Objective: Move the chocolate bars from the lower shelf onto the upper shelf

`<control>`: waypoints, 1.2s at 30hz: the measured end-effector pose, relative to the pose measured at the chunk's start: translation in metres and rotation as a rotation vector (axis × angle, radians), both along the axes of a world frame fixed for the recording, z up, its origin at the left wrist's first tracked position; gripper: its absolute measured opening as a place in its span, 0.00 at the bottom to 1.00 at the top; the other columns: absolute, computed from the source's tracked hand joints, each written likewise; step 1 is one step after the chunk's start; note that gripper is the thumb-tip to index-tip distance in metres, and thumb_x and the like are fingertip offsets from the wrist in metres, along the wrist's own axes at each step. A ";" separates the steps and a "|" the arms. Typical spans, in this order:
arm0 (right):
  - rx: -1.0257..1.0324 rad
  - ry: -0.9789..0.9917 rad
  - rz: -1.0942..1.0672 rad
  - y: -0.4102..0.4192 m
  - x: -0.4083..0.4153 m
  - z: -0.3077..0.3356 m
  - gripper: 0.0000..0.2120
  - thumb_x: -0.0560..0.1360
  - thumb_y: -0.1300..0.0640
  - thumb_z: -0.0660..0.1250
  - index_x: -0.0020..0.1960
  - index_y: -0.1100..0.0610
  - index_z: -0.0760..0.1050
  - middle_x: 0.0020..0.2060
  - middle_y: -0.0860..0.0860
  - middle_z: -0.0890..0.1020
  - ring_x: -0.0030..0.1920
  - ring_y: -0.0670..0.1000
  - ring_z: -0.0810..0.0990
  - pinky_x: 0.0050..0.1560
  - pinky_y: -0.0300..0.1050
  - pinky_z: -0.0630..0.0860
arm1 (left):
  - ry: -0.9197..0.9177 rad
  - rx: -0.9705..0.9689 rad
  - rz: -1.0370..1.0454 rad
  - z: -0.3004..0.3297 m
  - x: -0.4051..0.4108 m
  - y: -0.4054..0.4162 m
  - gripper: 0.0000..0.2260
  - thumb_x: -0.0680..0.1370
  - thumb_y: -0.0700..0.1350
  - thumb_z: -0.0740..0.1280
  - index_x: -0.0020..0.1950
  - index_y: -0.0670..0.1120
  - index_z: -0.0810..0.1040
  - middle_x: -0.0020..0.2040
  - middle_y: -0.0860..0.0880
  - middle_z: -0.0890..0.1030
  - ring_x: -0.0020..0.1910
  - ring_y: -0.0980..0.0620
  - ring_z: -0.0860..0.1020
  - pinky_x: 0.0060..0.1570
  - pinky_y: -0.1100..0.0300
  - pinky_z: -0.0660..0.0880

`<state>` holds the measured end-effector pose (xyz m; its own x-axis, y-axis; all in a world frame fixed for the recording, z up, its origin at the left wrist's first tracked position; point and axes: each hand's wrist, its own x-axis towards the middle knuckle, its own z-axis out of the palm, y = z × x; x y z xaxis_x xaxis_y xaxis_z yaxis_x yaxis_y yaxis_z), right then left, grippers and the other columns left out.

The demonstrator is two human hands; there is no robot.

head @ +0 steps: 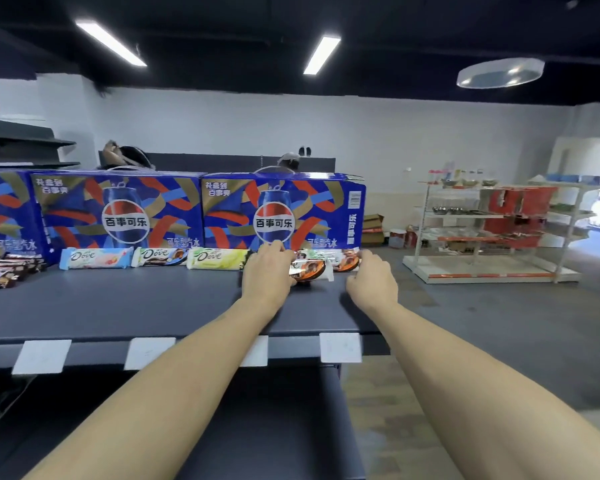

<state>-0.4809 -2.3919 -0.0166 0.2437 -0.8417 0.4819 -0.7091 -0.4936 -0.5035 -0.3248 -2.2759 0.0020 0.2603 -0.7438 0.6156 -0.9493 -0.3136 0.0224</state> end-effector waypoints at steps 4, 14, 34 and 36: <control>0.012 0.014 -0.034 -0.017 -0.030 -0.002 0.19 0.75 0.60 0.64 0.66 0.56 0.69 0.62 0.55 0.76 0.62 0.57 0.74 0.52 0.51 0.75 | -0.010 -0.009 -0.060 0.001 -0.035 -0.027 0.16 0.74 0.48 0.72 0.61 0.50 0.79 0.56 0.50 0.76 0.55 0.48 0.72 0.50 0.55 0.71; -0.020 0.078 -0.047 -0.061 -0.066 -0.015 0.18 0.76 0.63 0.60 0.64 0.53 0.72 0.58 0.52 0.78 0.57 0.56 0.76 0.48 0.48 0.74 | 0.092 0.043 -0.137 -0.003 -0.084 -0.084 0.19 0.73 0.50 0.74 0.63 0.50 0.77 0.57 0.50 0.76 0.58 0.49 0.70 0.51 0.54 0.72; 0.001 0.046 0.019 -0.103 -0.018 -0.021 0.16 0.77 0.60 0.60 0.64 0.53 0.72 0.60 0.50 0.78 0.58 0.54 0.77 0.50 0.47 0.74 | 0.060 0.148 0.080 -0.009 -0.043 -0.146 0.11 0.78 0.37 0.64 0.59 0.44 0.77 0.58 0.44 0.75 0.59 0.45 0.73 0.49 0.53 0.74; -0.004 0.042 0.024 -0.103 -0.015 -0.020 0.14 0.78 0.58 0.60 0.63 0.53 0.72 0.59 0.50 0.78 0.57 0.53 0.77 0.49 0.47 0.74 | 0.050 0.160 0.082 -0.008 -0.043 -0.147 0.12 0.78 0.37 0.64 0.60 0.45 0.77 0.58 0.44 0.75 0.59 0.45 0.72 0.51 0.52 0.74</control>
<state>-0.4959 -2.4952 -0.0362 0.2837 -0.8334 0.4743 -0.7177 -0.5126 -0.4714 -0.3676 -2.4226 -0.0064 0.3512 -0.8064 0.4758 -0.9194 -0.3931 0.0125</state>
